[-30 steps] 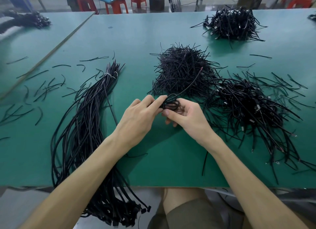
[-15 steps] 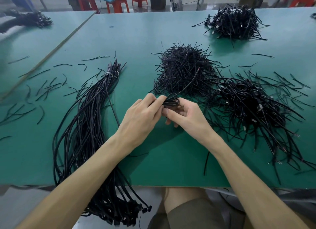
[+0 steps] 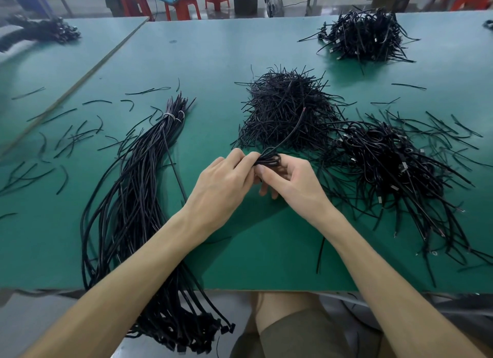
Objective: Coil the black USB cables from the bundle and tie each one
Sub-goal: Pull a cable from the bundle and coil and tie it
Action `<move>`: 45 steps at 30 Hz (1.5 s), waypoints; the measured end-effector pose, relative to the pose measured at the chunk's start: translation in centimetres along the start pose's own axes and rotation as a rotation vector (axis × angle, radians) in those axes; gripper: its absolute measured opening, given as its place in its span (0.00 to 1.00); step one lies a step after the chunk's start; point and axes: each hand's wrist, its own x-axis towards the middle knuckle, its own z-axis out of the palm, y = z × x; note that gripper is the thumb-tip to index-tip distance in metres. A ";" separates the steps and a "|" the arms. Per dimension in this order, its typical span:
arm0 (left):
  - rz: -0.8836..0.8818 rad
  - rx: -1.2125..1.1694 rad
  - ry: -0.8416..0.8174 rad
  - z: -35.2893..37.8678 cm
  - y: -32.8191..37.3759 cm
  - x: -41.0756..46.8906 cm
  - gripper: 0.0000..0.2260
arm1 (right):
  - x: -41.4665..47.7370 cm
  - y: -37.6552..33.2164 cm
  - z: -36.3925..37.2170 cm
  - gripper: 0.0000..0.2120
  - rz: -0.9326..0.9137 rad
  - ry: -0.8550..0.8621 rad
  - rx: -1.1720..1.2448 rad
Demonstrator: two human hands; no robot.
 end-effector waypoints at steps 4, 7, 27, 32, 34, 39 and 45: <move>-0.043 -0.098 -0.082 0.0 -0.1 0.0 0.16 | 0.1 0.1 -0.1 0.05 0.008 0.021 0.025; -0.109 -0.173 -0.170 0.1 -0.6 0.0 0.19 | 0.2 0.2 -0.1 0.04 0.010 0.048 0.011; 0.001 -0.714 -0.200 -0.3 -1.2 -0.7 0.29 | 0.0 -0.3 0.0 0.08 -0.080 0.154 -0.234; -0.028 -0.454 -0.124 0.0 -1.1 -0.6 0.19 | 0.0 -0.3 -0.1 0.08 -0.066 0.134 -0.208; -0.034 -0.378 -0.073 -0.1 -1.2 -0.4 0.20 | 0.0 -0.3 -0.1 0.07 -0.065 0.133 -0.209; 0.102 -0.187 0.006 -0.3 -1.3 -0.2 0.22 | 0.0 -0.5 -0.1 0.10 -0.052 0.127 -0.207; 0.205 -0.087 0.012 -0.3 -1.0 0.1 0.19 | 0.0 -0.6 -0.1 0.08 -0.053 0.105 -0.194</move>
